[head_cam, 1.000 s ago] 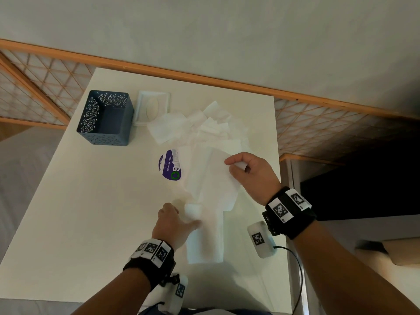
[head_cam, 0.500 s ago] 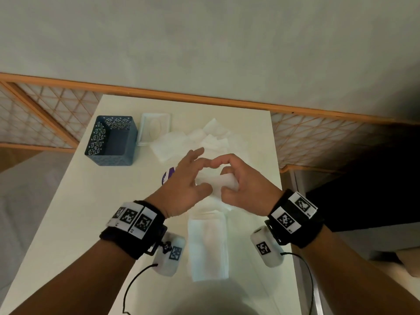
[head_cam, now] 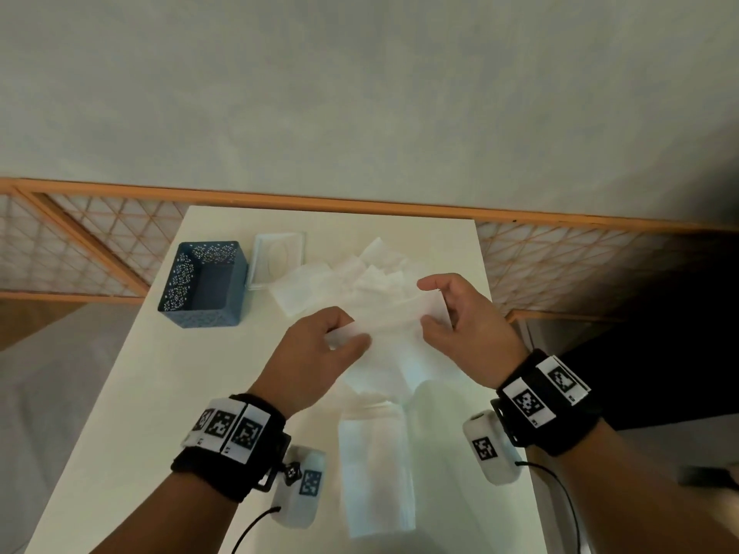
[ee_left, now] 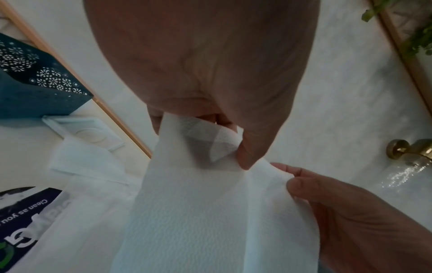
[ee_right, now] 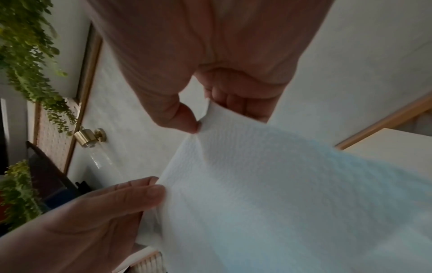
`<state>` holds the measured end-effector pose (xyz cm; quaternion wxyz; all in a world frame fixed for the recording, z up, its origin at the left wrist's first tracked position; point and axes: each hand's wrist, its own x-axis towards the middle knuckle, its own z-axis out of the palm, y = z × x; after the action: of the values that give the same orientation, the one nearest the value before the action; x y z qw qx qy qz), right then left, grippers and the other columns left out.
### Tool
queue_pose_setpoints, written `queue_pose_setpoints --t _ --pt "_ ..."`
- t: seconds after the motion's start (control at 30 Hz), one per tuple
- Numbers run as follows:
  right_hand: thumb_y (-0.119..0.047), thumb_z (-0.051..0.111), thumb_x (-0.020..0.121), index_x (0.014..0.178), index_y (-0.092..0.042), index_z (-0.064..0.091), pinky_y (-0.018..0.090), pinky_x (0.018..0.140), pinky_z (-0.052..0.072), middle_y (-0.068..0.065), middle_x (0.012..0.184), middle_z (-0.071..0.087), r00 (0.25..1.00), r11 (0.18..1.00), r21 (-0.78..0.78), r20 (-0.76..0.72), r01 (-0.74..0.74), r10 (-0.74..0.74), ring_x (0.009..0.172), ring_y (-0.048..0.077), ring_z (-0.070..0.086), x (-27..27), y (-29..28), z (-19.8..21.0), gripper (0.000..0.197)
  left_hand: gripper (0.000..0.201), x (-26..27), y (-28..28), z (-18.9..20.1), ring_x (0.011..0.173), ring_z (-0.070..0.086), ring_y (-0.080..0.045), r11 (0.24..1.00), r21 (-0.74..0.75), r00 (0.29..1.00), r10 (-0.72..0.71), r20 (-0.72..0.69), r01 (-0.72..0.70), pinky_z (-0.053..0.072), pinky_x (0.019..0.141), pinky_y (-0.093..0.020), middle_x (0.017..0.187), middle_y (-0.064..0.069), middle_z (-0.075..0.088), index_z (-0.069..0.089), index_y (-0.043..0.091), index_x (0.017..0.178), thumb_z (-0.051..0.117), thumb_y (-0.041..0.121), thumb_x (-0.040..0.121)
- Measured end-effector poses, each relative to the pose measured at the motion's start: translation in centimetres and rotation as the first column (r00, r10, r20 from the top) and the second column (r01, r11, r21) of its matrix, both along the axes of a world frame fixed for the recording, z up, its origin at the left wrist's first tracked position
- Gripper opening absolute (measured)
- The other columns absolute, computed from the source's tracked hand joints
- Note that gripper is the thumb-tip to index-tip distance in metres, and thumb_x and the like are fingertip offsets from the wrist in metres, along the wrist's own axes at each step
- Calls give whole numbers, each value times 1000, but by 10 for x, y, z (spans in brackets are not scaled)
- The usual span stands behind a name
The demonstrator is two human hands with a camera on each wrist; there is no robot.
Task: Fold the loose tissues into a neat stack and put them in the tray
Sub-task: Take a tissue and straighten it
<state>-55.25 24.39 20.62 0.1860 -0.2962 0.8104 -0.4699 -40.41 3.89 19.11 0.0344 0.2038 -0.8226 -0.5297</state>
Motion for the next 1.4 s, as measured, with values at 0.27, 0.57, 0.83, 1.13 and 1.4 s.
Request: queue_pose_setpoints --t 0.27,0.57,0.83,1.13,1.4 --pt "-16 67 96 103 -27 67 31 72 56 -6 87 72 990 990 -12 12 143 -143 79 12 67 -10 1 -1 13 14 -6 -1 11 62 61 -13 960 185 977 214 -8 -209 52 50 -34 81 1 72 70 21 85 78 28 94" --pt "-26 62 93 92 -27 67 54 78 56 8 90 74 968 974 -65 139 218 -208 83 33 68 -11 -4 -6 5 11 -14 5 24 69 61 -25 869 460 975 219 -29 -182 45 60 -35 84 -7 69 66 15 88 72 21 95" --pt "-25 67 94 119 -30 60 25 87 52 -8 120 62 937 934 -89 -7 346 -348 103 5 62 -6 -16 1 26 7 -14 1 28 87 62 -30 705 673 954 300 0 -222 45 76 -37 92 -12 68 68 15 97 64 9 95" --pt "-44 75 93 110 -28 72 24 84 56 -11 104 74 978 1000 -21 210 -13 17 89 4 70 26 -31 19 24 15 -17 7 35 71 62 -28 677 705 961 276 20 -209 40 48 -26 87 -10 68 63 22 84 62 15 98" --pt "-26 73 97 89 -14 67 36 68 44 5 76 65 961 994 -108 273 -4 33 68 18 52 32 -32 4 16 32 -18 6 20 80 61 -29 819 523 958 285 -14 -236 43 71 -49 94 -16 72 67 18 96 77 43 78"
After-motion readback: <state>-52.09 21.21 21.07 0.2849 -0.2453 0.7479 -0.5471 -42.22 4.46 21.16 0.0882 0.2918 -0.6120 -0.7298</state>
